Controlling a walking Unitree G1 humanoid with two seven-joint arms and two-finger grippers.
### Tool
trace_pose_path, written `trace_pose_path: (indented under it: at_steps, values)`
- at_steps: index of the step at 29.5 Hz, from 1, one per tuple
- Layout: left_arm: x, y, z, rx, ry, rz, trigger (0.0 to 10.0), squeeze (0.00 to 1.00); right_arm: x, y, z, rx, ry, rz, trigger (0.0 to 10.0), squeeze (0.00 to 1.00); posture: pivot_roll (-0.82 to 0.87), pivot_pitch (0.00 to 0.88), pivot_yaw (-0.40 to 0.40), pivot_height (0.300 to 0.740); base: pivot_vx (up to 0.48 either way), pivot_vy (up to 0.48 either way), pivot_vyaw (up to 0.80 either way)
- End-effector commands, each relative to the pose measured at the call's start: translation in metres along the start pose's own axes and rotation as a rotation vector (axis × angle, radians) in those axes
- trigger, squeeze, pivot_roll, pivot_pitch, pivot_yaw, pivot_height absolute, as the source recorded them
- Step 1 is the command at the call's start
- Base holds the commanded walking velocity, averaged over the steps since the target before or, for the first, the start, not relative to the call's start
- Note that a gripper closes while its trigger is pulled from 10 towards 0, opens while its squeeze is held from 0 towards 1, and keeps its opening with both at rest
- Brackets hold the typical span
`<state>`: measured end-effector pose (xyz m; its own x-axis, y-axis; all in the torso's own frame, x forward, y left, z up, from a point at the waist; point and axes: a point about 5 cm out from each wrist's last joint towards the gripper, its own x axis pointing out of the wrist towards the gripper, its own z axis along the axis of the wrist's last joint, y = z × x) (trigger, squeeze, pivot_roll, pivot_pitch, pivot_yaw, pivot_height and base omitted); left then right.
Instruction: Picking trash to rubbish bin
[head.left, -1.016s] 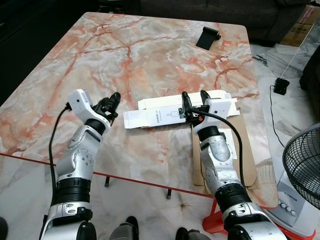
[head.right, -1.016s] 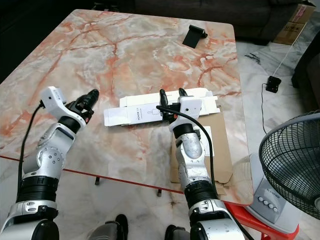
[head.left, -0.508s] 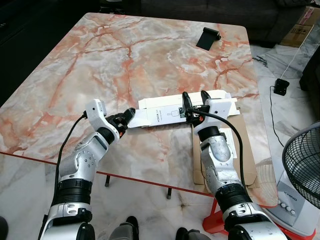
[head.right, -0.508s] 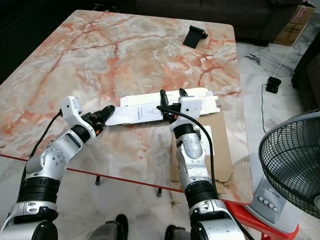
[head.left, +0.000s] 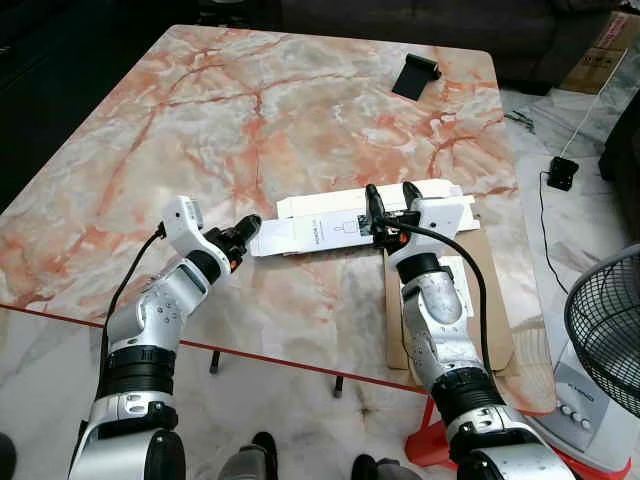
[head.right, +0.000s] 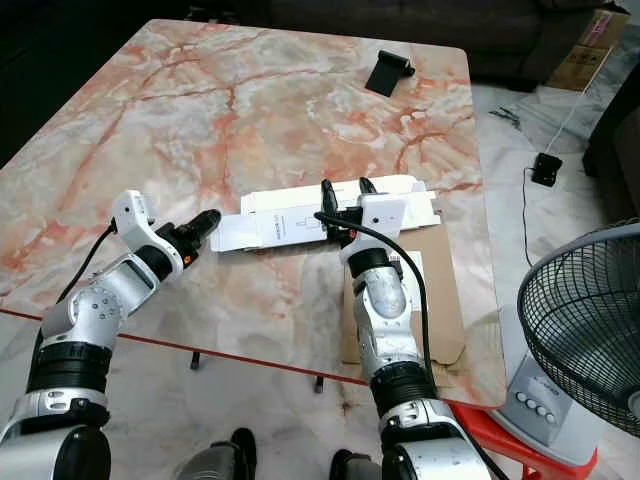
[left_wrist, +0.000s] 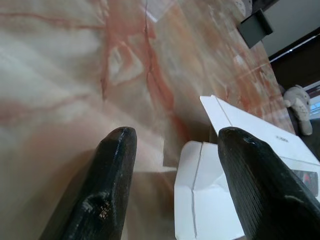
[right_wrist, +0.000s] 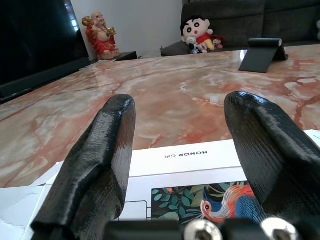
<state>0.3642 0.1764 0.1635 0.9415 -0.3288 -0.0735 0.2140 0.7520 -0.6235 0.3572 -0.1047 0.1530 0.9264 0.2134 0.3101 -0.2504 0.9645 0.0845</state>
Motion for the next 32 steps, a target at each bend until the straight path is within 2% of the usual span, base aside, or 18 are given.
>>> trace_pose_path:
  at_steps: [1, 11, 18, 23, 28, 32]
  values:
    - [0.002, 0.002, 0.005, 0.003, 0.012, -0.036, 10.0, 0.0, -0.003, -0.001, -0.004, 0.001, 0.017, -0.006, 10.0, 0.0, 0.08, 0.191, 0.007, 0.74, 0.0, 0.0, 0.0]
    - [0.009, 0.004, 0.011, 0.069, 0.049, -0.059, 10.0, 0.0, -0.005, -0.002, -0.004, -0.001, 0.016, -0.009, 10.0, 0.0, 0.07, 0.197, 0.005, 0.74, 0.0, 0.0, 0.0]
    - [0.012, 0.006, -0.003, 0.096, 0.129, -0.106, 10.0, 0.0, -0.005, -0.002, -0.004, -0.002, 0.018, -0.005, 10.0, 0.0, 0.06, 0.203, -0.001, 0.74, 0.0, 0.0, 0.0]
    - [0.015, 0.003, -0.012, 0.096, 0.164, -0.162, 10.0, 0.0, -0.006, -0.003, -0.004, -0.002, 0.018, -0.007, 10.0, 0.0, 0.06, 0.205, -0.001, 0.74, 0.0, 0.0, 0.0]
    - [0.02, -0.006, -0.03, 0.102, 0.21, -0.219, 10.0, 0.0, -0.007, -0.003, -0.004, -0.002, 0.019, -0.009, 10.0, 0.0, 0.06, 0.21, -0.002, 0.74, 0.0, 0.0, 0.0]
    - [0.021, -0.009, -0.034, 0.096, 0.219, -0.237, 10.0, 0.0, -0.007, -0.003, -0.004, -0.002, 0.021, -0.009, 10.0, 0.0, 0.06, 0.21, -0.002, 0.74, 0.0, 0.0, 0.0]
